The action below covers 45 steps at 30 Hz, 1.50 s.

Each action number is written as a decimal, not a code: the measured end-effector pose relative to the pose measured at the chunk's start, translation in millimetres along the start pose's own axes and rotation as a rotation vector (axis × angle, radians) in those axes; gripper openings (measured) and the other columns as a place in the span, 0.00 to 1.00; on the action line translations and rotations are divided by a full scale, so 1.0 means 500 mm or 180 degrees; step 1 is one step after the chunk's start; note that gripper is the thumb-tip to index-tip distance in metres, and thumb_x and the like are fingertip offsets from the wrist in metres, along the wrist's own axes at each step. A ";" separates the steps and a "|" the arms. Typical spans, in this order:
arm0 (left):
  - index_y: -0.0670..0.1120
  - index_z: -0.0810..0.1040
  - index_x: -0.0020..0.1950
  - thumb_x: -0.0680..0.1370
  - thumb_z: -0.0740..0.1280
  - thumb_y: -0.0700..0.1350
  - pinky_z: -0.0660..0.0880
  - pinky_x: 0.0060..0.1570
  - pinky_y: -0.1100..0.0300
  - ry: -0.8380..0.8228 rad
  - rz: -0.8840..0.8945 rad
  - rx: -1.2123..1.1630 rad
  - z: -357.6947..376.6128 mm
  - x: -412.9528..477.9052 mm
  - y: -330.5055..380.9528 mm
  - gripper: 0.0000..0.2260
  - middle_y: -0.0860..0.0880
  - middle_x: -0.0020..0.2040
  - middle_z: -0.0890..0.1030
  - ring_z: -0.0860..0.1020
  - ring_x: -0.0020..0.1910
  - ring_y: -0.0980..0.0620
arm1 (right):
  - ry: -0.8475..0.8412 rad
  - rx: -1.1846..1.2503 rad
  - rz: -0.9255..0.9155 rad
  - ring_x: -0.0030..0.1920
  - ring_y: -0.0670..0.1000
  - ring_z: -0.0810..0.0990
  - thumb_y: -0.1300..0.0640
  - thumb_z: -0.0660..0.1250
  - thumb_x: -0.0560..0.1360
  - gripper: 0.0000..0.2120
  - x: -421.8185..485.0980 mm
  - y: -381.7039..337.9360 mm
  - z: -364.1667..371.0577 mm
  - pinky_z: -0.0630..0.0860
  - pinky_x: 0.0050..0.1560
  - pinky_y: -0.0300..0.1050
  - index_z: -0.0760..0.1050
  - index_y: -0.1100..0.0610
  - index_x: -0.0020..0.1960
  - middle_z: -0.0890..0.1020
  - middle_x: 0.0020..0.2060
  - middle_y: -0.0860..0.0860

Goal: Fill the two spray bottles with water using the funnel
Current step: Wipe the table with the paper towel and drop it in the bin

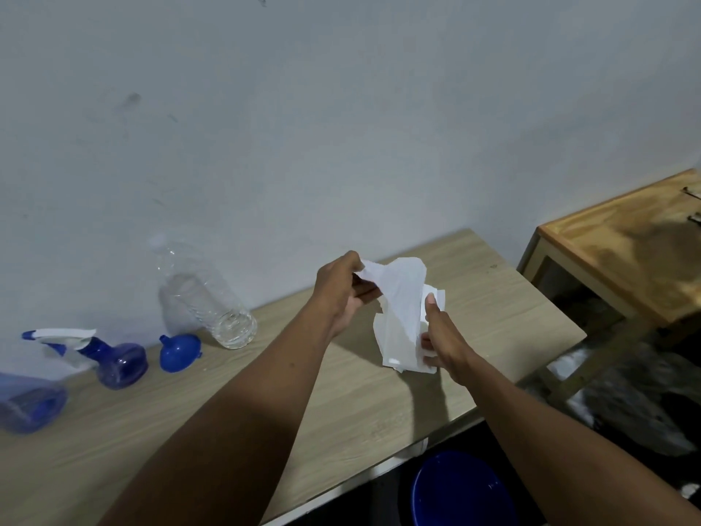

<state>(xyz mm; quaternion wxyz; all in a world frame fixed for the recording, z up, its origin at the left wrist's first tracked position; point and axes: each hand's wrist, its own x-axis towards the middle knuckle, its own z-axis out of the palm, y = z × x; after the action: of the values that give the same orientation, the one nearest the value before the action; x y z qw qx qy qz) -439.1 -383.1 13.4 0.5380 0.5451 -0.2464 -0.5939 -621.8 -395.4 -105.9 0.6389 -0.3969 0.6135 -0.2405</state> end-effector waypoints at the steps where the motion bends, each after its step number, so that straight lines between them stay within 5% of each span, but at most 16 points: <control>1: 0.41 0.71 0.40 0.71 0.61 0.37 0.80 0.54 0.44 0.0034 0.0010 -0.0052 -0.004 -0.002 0.007 0.01 0.43 0.33 0.74 0.77 0.34 0.43 | 0.0028 -0.0044 0.0006 0.65 0.59 0.76 0.12 0.47 0.55 0.54 0.002 0.000 0.000 0.78 0.58 0.62 0.62 0.39 0.75 0.73 0.69 0.52; 4: 0.41 0.70 0.39 0.72 0.61 0.37 0.81 0.50 0.47 0.0155 0.0060 0.0035 -0.019 -0.009 0.020 0.02 0.46 0.29 0.69 0.74 0.31 0.46 | 0.0063 -0.0111 -0.0018 0.66 0.59 0.75 0.11 0.47 0.53 0.56 0.011 0.004 0.000 0.79 0.57 0.62 0.62 0.39 0.75 0.72 0.71 0.51; 8: 0.43 0.68 0.39 0.73 0.59 0.38 0.78 0.40 0.54 0.0405 0.0092 0.0142 -0.059 -0.023 0.022 0.03 0.48 0.28 0.64 0.84 0.36 0.42 | 0.0087 -0.0252 -0.0095 0.65 0.58 0.74 0.11 0.46 0.52 0.58 0.005 0.004 0.005 0.79 0.57 0.61 0.62 0.41 0.74 0.72 0.70 0.50; 13: 0.41 0.72 0.42 0.72 0.59 0.37 0.77 0.40 0.53 0.0708 0.0088 0.0068 -0.147 -0.044 0.029 0.02 0.48 0.28 0.65 0.81 0.35 0.43 | 0.0243 -0.0532 -0.0130 0.68 0.60 0.72 0.11 0.44 0.54 0.59 0.016 0.007 0.016 0.73 0.65 0.63 0.59 0.44 0.77 0.70 0.73 0.52; 17: 0.39 0.77 0.45 0.72 0.60 0.36 0.80 0.51 0.46 0.0806 0.0023 0.0180 -0.233 -0.070 0.024 0.07 0.42 0.42 0.77 0.78 0.44 0.41 | 0.0607 -0.1571 -0.0592 0.66 0.62 0.73 0.29 0.50 0.78 0.38 -0.017 0.000 0.052 0.72 0.65 0.55 0.66 0.58 0.72 0.73 0.69 0.60; 21: 0.37 0.77 0.44 0.72 0.59 0.33 0.80 0.51 0.46 0.0797 -0.0044 0.0098 -0.303 -0.104 0.014 0.08 0.42 0.39 0.82 0.81 0.41 0.43 | 0.1282 -0.2287 -0.1233 0.62 0.64 0.77 0.40 0.56 0.82 0.26 -0.030 0.012 0.091 0.74 0.60 0.54 0.73 0.61 0.64 0.79 0.62 0.61; 26: 0.41 0.77 0.45 0.70 0.62 0.35 0.78 0.48 0.52 0.0685 -0.0148 0.0183 -0.379 -0.144 0.012 0.06 0.43 0.43 0.80 0.80 0.42 0.46 | 0.0568 -0.1430 -0.1372 0.56 0.56 0.80 0.50 0.65 0.79 0.13 -0.075 -0.045 0.215 0.74 0.51 0.46 0.73 0.54 0.61 0.81 0.56 0.53; 30: 0.45 0.69 0.28 0.73 0.60 0.35 0.70 0.27 0.64 0.0714 -0.0296 0.0355 -0.448 -0.179 0.024 0.13 0.49 0.25 0.70 0.71 0.22 0.52 | -0.0314 -0.1110 -0.0854 0.46 0.48 0.76 0.53 0.66 0.78 0.16 -0.136 -0.088 0.344 0.70 0.42 0.43 0.69 0.50 0.64 0.78 0.49 0.50; 32: 0.43 0.72 0.33 0.68 0.63 0.38 0.72 0.34 0.58 0.0734 -0.0308 0.0431 -0.495 -0.201 0.035 0.03 0.45 0.31 0.71 0.73 0.29 0.49 | -0.0741 -0.1186 -0.0544 0.50 0.51 0.75 0.53 0.66 0.76 0.18 -0.163 -0.075 0.413 0.68 0.45 0.46 0.68 0.47 0.64 0.77 0.52 0.51; 36: 0.41 0.79 0.46 0.71 0.68 0.40 0.76 0.39 0.56 0.0694 -0.0272 0.0441 -0.612 -0.237 0.044 0.06 0.42 0.38 0.81 0.79 0.36 0.45 | -0.1448 -0.0756 -0.0077 0.39 0.51 0.76 0.61 0.66 0.75 0.11 -0.215 -0.016 0.538 0.71 0.41 0.46 0.73 0.53 0.56 0.78 0.43 0.52; 40: 0.46 0.77 0.46 0.75 0.73 0.46 0.78 0.48 0.47 0.1024 -0.0131 0.0368 -0.738 -0.279 0.042 0.07 0.42 0.43 0.81 0.80 0.41 0.42 | -0.1256 -0.0290 -0.0401 0.35 0.53 0.78 0.69 0.65 0.76 0.16 -0.247 0.000 0.633 0.74 0.34 0.43 0.71 0.56 0.60 0.81 0.43 0.60; 43: 0.41 0.77 0.60 0.66 0.80 0.54 0.79 0.55 0.38 0.0667 -0.0391 0.0354 -0.831 -0.318 0.034 0.29 0.39 0.53 0.84 0.83 0.52 0.36 | -0.1008 -0.0116 -0.0678 0.34 0.54 0.75 0.68 0.67 0.77 0.14 -0.259 -0.003 0.694 0.71 0.33 0.43 0.71 0.54 0.57 0.80 0.38 0.59; 45: 0.45 0.71 0.67 0.67 0.81 0.50 0.81 0.51 0.41 0.0518 -0.0508 0.0371 -0.877 -0.351 0.026 0.33 0.41 0.57 0.83 0.84 0.53 0.40 | -0.0858 -0.0121 -0.0836 0.35 0.55 0.77 0.66 0.67 0.77 0.09 -0.264 -0.002 0.734 0.73 0.35 0.44 0.73 0.54 0.51 0.81 0.38 0.58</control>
<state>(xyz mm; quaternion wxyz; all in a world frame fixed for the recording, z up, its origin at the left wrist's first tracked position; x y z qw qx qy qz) -64.6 -99.0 -32.8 0.4746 0.6397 -0.1920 -0.5733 -280.9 -213.4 -51.6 0.6708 -0.5142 0.4697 -0.2549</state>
